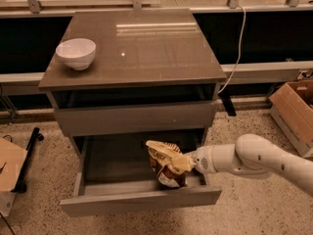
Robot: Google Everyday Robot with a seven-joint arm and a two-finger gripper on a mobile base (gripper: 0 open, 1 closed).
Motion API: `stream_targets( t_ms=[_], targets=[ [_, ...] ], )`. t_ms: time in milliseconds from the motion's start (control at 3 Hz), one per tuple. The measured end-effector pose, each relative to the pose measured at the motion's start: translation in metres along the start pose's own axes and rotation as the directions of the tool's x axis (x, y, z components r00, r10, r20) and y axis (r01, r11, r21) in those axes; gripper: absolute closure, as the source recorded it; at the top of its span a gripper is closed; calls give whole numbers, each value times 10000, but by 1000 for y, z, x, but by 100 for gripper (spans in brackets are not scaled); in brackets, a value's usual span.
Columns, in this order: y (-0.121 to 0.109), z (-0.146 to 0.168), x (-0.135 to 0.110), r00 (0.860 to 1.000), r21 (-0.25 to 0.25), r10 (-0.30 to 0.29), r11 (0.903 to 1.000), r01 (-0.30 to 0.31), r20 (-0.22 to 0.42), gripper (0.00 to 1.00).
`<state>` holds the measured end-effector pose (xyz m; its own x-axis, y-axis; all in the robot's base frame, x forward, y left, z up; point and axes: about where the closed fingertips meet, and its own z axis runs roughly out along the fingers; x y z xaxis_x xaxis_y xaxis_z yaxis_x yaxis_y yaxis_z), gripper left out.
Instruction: Place brown chip bag into middle drawer
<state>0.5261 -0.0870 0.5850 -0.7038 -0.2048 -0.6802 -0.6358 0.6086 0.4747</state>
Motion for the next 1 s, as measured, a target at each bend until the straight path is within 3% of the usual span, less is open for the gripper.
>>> stream_targets(
  t_ms=[667,1000],
  targets=[
    [2,3,0,10000,-66,-18,10000,18,-33,13],
    [3,5,0,10000,-94,-25,10000,25,-47,0]
  ],
)
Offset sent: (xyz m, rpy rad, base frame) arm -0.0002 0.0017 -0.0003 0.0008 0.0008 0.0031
